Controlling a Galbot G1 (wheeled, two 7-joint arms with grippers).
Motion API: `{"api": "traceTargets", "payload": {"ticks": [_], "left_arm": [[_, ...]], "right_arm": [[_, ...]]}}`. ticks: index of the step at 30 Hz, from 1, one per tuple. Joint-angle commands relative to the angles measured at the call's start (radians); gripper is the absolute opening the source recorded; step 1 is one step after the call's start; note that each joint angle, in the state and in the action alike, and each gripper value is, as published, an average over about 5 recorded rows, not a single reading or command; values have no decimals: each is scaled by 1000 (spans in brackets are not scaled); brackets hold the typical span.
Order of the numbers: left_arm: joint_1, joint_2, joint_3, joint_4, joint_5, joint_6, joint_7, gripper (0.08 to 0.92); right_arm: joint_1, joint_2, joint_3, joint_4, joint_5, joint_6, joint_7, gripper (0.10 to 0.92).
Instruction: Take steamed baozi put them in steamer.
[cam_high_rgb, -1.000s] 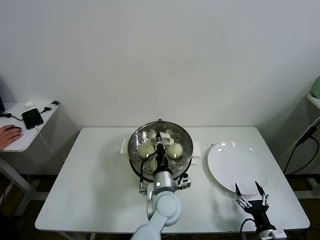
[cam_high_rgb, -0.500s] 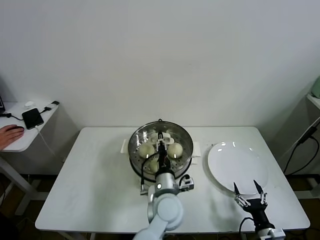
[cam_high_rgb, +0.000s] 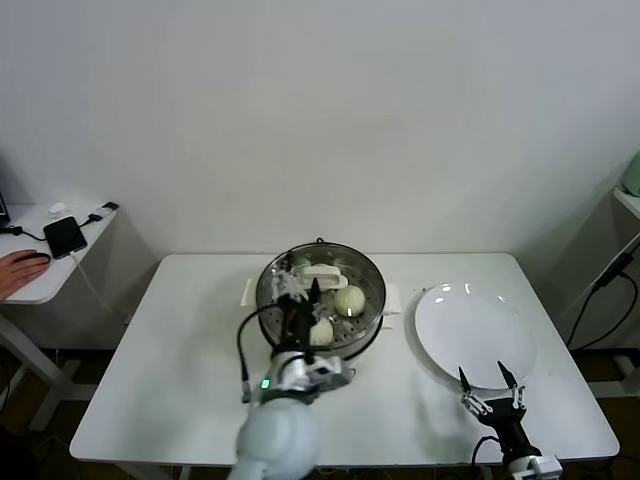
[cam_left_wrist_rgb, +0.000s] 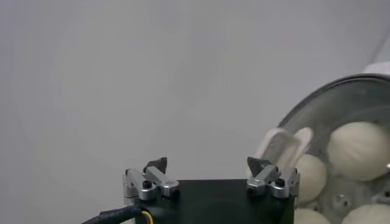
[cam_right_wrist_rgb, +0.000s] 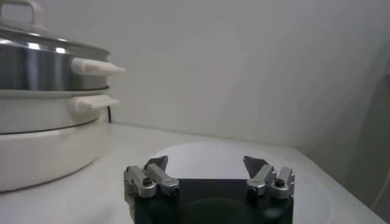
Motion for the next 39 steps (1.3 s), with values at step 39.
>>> {"api": "traceTargets", "payload": {"ticks": [39], "left_arm": [[313, 245, -498, 274, -1464, -653, -119, 823]], "right_arm": [[2, -36, -33, 25, 190, 78, 53, 823]]}}
